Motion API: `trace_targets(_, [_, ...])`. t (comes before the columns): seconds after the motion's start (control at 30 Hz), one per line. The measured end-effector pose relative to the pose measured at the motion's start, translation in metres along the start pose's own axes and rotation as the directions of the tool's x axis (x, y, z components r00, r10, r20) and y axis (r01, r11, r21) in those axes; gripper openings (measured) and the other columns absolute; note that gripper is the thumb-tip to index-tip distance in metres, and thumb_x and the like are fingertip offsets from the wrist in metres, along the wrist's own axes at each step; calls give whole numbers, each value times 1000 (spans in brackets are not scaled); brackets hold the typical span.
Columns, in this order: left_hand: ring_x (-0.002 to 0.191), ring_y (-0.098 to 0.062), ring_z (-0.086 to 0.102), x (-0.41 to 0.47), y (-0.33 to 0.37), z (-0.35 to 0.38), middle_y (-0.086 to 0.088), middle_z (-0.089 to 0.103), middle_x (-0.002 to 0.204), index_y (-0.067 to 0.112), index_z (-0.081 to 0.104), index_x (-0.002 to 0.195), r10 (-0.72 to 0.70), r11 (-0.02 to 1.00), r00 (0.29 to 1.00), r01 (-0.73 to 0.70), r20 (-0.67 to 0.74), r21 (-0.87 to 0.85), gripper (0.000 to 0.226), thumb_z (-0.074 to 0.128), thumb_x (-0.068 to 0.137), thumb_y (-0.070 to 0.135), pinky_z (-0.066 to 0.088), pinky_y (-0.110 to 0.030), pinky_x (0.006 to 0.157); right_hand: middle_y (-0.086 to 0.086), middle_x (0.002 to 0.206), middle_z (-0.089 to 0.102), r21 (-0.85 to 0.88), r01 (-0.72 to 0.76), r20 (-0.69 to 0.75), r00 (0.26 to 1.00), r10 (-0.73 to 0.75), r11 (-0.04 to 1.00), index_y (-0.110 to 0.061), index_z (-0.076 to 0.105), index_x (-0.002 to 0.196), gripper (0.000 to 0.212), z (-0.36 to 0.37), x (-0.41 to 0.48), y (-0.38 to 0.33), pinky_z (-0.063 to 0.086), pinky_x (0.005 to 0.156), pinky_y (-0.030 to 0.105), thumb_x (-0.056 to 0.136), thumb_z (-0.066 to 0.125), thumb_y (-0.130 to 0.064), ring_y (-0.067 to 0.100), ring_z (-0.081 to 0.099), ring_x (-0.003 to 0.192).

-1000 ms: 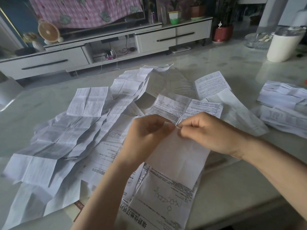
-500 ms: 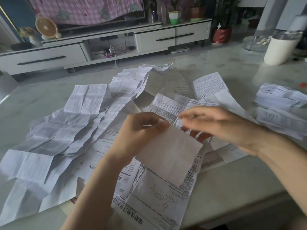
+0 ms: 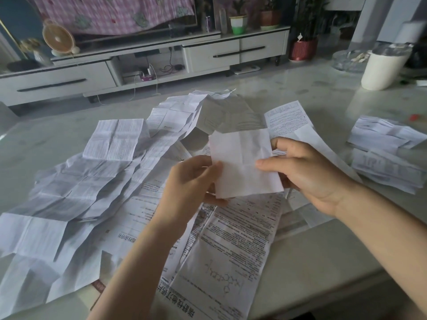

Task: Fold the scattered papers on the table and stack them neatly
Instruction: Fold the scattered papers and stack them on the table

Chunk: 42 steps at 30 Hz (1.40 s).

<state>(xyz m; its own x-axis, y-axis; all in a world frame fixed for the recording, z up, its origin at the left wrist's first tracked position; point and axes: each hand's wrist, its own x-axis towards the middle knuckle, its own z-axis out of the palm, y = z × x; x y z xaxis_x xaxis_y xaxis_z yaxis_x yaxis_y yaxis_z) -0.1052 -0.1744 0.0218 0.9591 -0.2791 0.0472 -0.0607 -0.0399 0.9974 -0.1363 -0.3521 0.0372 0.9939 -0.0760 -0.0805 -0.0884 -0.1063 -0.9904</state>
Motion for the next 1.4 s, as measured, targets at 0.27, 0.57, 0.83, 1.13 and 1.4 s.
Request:
trace_targets(0.27, [54, -23, 63, 1, 3, 1, -6, 62, 62, 9, 58, 76, -97, 986, 995, 94, -12, -136, 29, 37, 90, -5, 53, -29, 47, 3, 69, 62, -9, 29, -1, 1000, -29, 1000, -16, 61, 66, 45, 2, -1, 0, 47, 56, 27, 82, 34, 16, 13, 60, 52])
trace_targets(0.57, [62, -21, 67, -1, -3, 5, -14, 64, 81, 8, 67, 78, -160, 976, 986, 165, 45, -143, 13, 58, 87, 11, 56, -29, 50, -7, 87, 71, -237, 201, -29, 976, -214, 951, -24, 70, 63, 53, 10, 0, 9, 49, 84, 31, 86, 37, 11, 10, 62, 87])
trace_targets(0.83, [50, -12, 62, -4, -4, 9, -5, 63, 65, 15, 66, 74, 78, 987, 997, -81, 26, 136, 19, 59, 87, 2, 52, -27, 42, 2, 88, 70, -272, 228, 38, 973, -226, 935, -13, 70, 89, 13, 10, -3, 3, 47, 75, 17, 87, 57, -9, 6, 62, 80])
trace_targets(1.13, [48, -17, 62, -6, -3, 11, 1, 64, 59, 17, 66, 70, 91, 985, 996, -91, 9, 147, 24, 60, 85, 0, 51, -29, 40, 5, 75, 70, -403, 239, 47, 969, -241, 883, -20, 65, 72, 11, 10, 0, 7, 49, 67, 25, 75, 66, -9, 11, 61, 68])
trace_targets(1.4, [52, -16, 62, -3, -3, 7, 1, 65, 61, 14, 68, 70, 61, 992, 998, -61, 5, 109, 22, 61, 85, -1, 53, -30, 42, 1, 62, 62, -317, 170, -32, 981, -189, 933, -10, 66, 76, 13, -12, -7, 5, 46, 56, 13, 80, 63, 2, 3, 55, 53])
